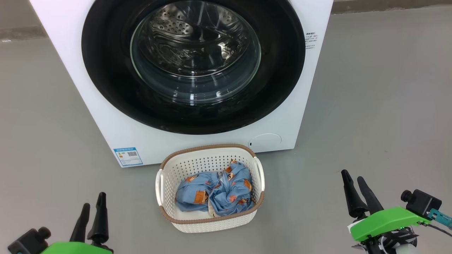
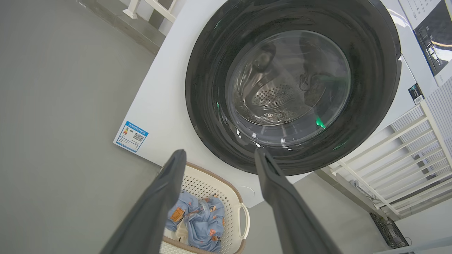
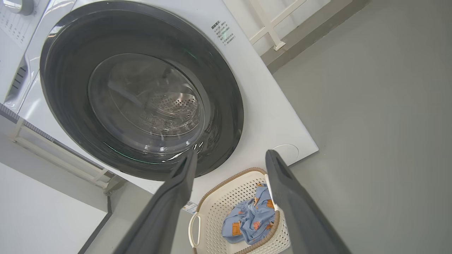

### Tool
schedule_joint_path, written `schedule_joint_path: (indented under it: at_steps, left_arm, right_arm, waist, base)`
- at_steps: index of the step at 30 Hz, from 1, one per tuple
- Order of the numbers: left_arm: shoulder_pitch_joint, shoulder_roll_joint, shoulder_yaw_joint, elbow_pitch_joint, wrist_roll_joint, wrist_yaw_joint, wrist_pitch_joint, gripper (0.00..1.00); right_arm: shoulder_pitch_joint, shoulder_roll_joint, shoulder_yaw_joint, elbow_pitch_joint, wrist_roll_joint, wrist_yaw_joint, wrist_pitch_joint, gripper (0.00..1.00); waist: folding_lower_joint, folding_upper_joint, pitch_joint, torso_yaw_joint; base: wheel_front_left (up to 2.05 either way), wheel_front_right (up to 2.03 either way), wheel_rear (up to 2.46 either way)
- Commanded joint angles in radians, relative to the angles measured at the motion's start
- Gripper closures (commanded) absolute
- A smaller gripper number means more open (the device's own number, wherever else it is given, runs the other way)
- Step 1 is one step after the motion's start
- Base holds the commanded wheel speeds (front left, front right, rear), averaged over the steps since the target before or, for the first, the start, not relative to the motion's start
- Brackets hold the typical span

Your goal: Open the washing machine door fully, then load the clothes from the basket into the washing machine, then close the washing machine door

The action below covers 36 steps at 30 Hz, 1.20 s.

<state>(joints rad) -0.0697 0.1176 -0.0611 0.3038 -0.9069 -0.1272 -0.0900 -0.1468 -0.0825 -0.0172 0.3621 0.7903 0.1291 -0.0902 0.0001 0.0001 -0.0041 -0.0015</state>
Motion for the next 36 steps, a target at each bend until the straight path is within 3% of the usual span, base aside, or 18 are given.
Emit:
schedule_joint_path:
  at_steps: [1,36]
  left_arm:
    - [-0.049,0.028,0.015,-0.025,0.032,-0.002,-0.013,0.0]
    - [-0.071,0.067,0.006,0.02,0.461,-0.003,-0.119,0.0]
  right_arm:
    - [-0.056,-0.012,0.016,-0.021,-0.039,0.001,-0.014,0.0]
    - [-0.119,-0.017,0.021,0.006,-0.499,0.001,-0.119,0.0]
  waist:
    - [-0.0001,-0.0001,0.0,0.0]
    - [-0.0001,-0.0001,-0.009,0.004]
  base:
    - [0.0,0.0,0.0]
    - [0.0,0.0,0.0]
